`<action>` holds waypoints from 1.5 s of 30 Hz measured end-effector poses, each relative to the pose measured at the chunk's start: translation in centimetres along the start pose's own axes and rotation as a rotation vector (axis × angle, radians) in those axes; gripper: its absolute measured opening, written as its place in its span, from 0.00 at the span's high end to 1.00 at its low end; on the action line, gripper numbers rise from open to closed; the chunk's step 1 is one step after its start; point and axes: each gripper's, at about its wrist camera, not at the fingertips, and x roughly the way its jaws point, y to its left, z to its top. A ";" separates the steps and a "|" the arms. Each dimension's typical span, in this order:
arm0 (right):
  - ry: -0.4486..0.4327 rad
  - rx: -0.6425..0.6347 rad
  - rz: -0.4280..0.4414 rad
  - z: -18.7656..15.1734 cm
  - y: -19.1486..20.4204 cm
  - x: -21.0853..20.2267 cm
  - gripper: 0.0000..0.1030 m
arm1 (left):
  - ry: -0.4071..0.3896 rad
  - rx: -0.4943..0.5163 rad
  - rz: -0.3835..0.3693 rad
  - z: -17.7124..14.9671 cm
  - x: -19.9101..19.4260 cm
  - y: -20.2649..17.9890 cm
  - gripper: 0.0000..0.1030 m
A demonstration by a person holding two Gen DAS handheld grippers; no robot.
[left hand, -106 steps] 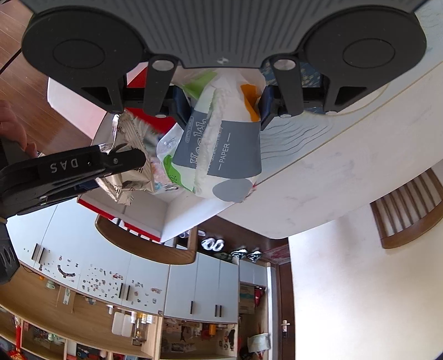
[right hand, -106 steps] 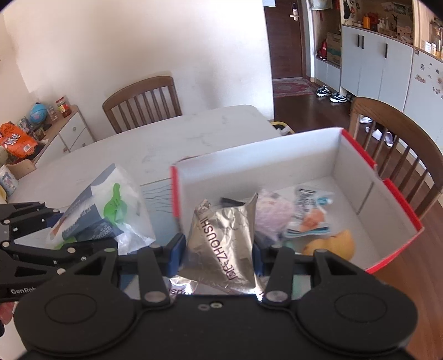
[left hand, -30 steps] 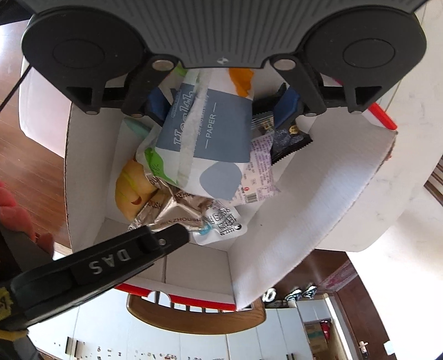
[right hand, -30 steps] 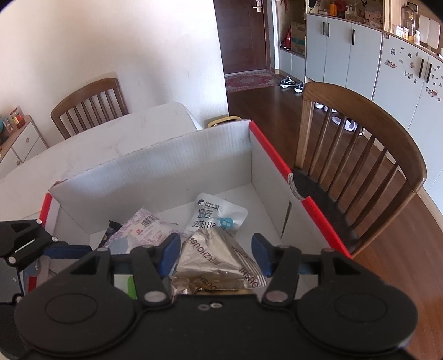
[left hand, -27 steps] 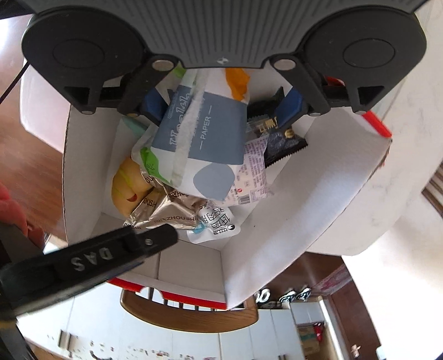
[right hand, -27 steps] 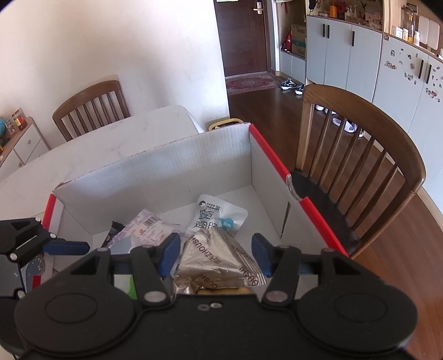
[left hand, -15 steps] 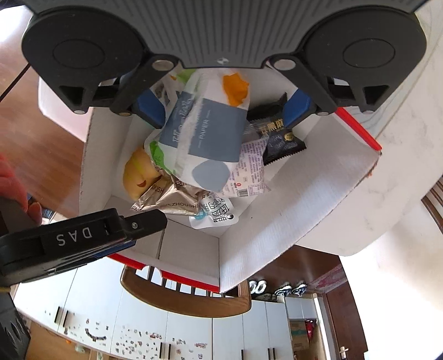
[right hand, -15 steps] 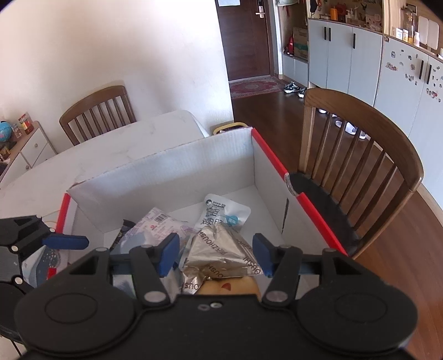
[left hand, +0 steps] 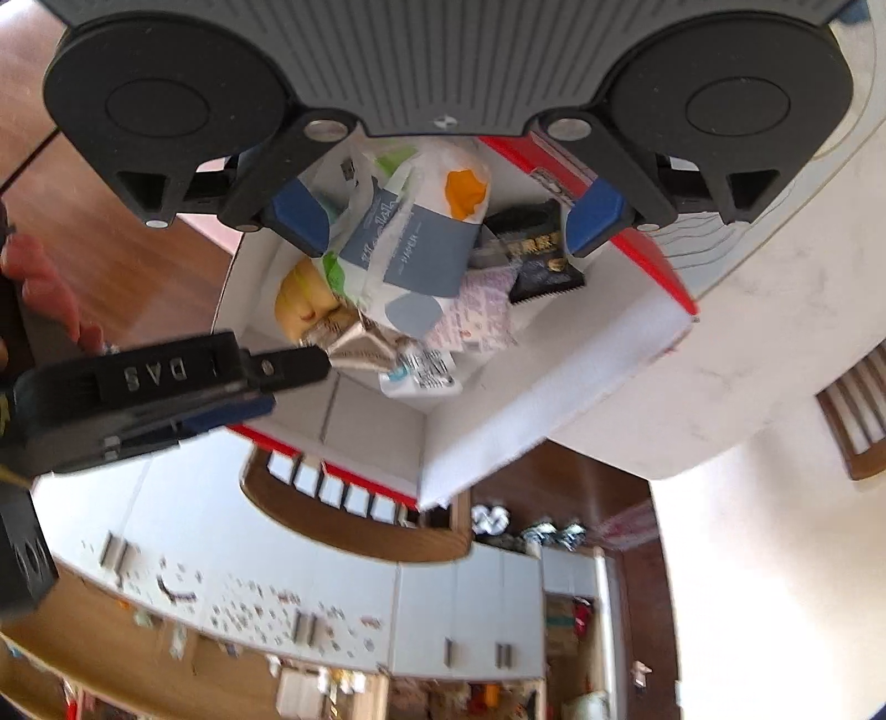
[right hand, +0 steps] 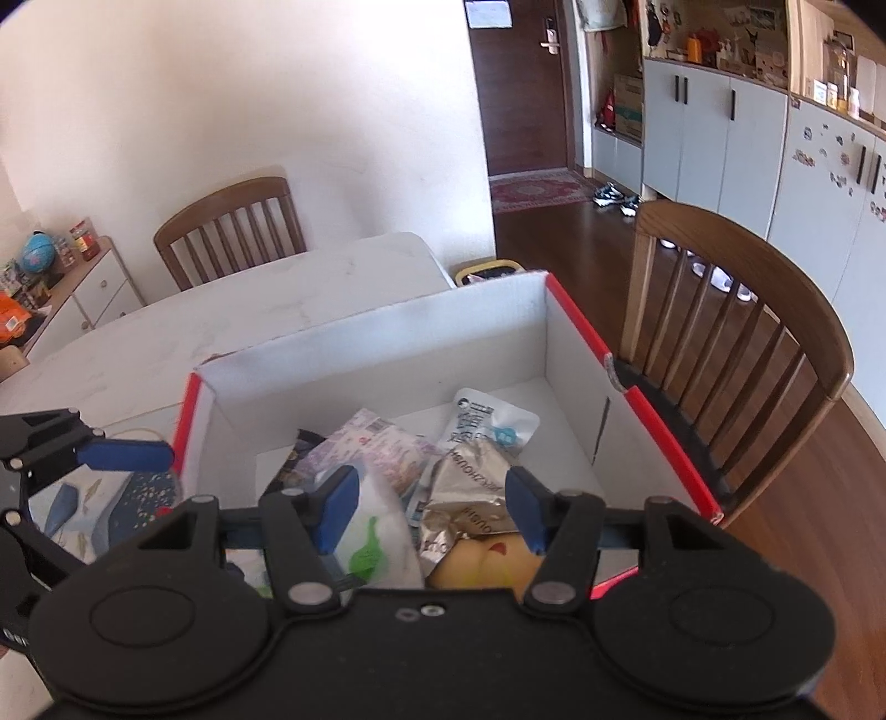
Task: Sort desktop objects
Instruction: 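Open both grippers to drop the tissue pack and silver bag into the box, then withdraw both grippers away from the filled box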
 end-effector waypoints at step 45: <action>-0.091 0.030 -0.131 -4.9 10.4 -7.6 0.21 | -0.102 -0.052 -0.051 -5.9 -8.8 5.0 0.00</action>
